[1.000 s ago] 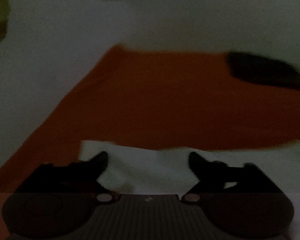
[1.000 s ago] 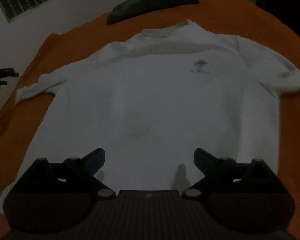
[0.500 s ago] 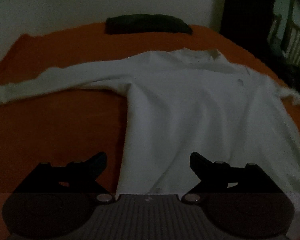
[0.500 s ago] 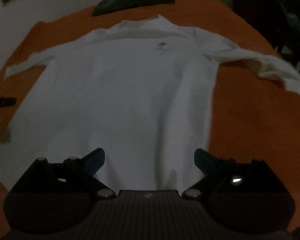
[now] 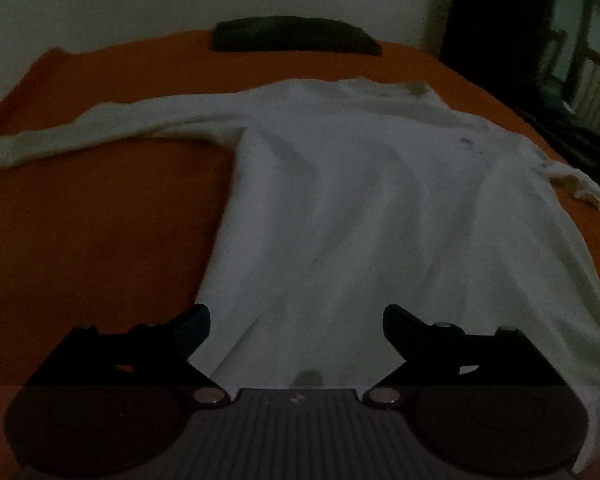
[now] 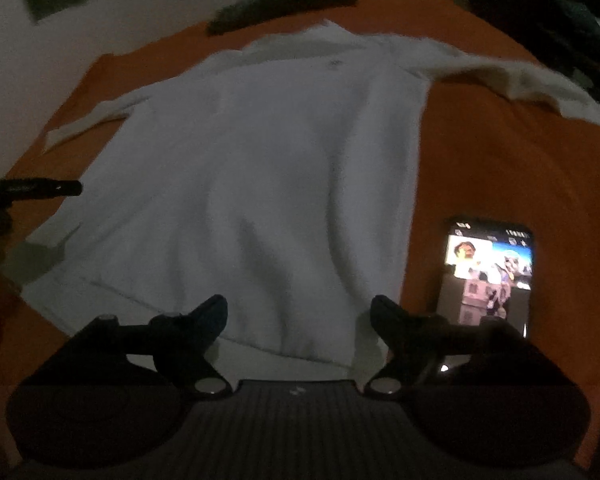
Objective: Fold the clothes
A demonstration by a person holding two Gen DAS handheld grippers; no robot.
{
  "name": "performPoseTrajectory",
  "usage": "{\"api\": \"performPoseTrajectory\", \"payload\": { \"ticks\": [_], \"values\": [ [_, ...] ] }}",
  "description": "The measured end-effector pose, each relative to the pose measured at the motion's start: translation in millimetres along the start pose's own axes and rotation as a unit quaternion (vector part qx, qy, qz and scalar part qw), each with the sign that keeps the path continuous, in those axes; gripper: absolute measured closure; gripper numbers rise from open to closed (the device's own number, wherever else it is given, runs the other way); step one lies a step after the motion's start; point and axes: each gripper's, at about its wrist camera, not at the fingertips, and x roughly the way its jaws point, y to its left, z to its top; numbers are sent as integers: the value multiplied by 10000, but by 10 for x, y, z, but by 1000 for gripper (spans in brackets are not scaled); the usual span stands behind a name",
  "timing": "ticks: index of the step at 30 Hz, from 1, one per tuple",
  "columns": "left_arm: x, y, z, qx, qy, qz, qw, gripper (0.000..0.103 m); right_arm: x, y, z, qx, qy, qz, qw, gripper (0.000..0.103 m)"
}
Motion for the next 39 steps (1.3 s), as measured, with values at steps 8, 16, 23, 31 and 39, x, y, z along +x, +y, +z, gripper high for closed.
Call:
{"api": "performPoseTrajectory", "payload": {
  "ticks": [8,16,23,31,39],
  "values": [
    [-301,-146,-44,-15,-703,641,9955,9,486,193,631,-401,-953,134,9946,11],
    [-380,-545,-33,-173,-1088,924,9896,5,989,496,884,9,-755,117,9971,11],
    [-491,-566,-150,-421,-649,1046,9915,5,754,408,744,-81,-578,191,9981,9],
    [-523,-366,-418,-147,-640,1048,9923,5,707,348,461,-323,-882,72,9956,2],
    [-120,-591,-380,-333,-1245,1057,9860,0,1199,918,367,-855,-1181,412,9885,0]
  ]
}}
